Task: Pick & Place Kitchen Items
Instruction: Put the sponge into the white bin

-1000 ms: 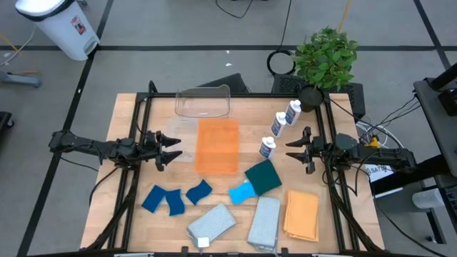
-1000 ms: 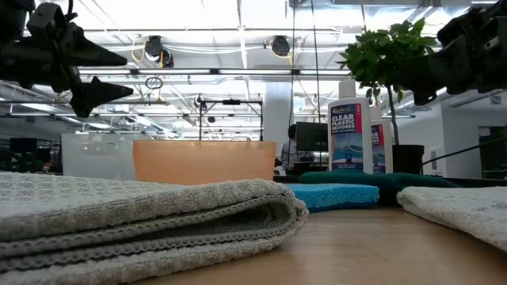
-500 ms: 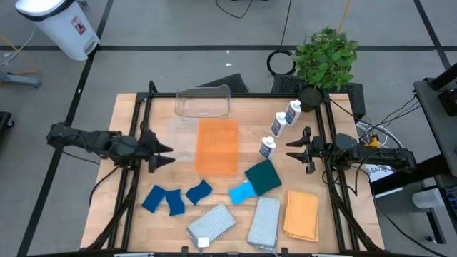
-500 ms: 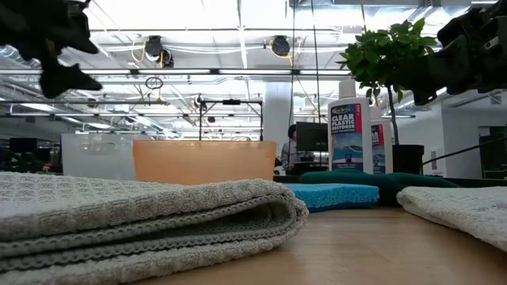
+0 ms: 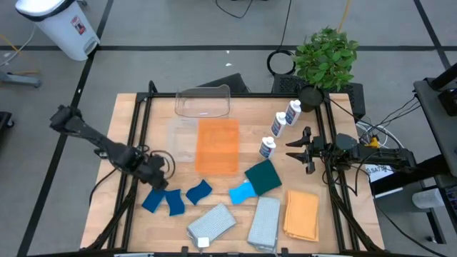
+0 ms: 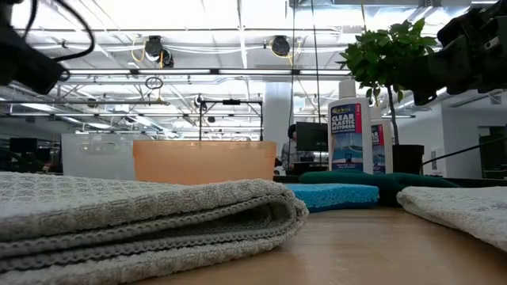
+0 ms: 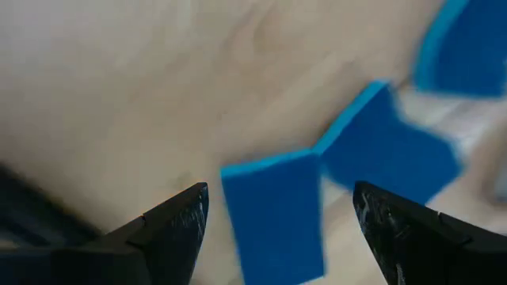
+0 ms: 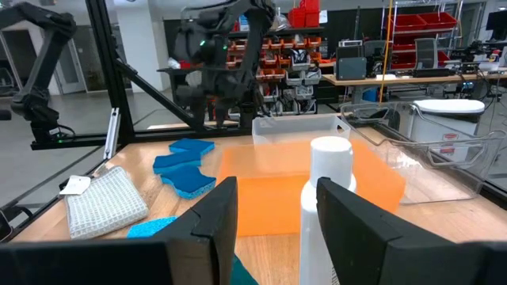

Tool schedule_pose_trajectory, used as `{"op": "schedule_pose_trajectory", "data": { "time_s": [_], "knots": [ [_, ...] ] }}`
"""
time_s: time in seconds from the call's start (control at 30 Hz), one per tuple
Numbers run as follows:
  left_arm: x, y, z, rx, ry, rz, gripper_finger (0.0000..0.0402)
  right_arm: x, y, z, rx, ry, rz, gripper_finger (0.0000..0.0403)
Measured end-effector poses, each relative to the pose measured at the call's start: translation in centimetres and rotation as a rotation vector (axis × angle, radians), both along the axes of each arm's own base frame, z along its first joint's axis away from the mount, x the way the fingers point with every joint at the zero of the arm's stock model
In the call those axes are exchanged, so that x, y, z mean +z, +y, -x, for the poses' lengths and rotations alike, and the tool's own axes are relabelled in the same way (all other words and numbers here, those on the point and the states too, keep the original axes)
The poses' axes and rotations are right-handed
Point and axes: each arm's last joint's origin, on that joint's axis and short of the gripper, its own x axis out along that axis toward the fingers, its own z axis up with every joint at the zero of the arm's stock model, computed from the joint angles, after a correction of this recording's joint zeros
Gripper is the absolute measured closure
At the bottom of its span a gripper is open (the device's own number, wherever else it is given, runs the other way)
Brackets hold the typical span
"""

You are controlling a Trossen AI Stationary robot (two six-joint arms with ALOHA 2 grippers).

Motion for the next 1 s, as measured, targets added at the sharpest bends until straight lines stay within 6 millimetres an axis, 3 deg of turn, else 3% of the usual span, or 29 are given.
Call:
{"op": "schedule_pose_trajectory", "data": {
  "time_s": [0.37,1.0],
  "knots": [
    [-2.2,-3.7,0.7,-0.024,0.228,0.036,0.0082,0.0,0.0,0.0,0.0,0.0,0.0,0.0257],
    [-4.3,-5.2,-0.2,-0.042,0.229,-0.04,0.0082,0.0,0.0,0.0,0.0,0.0,0.0,0.0257]
  ]
}}
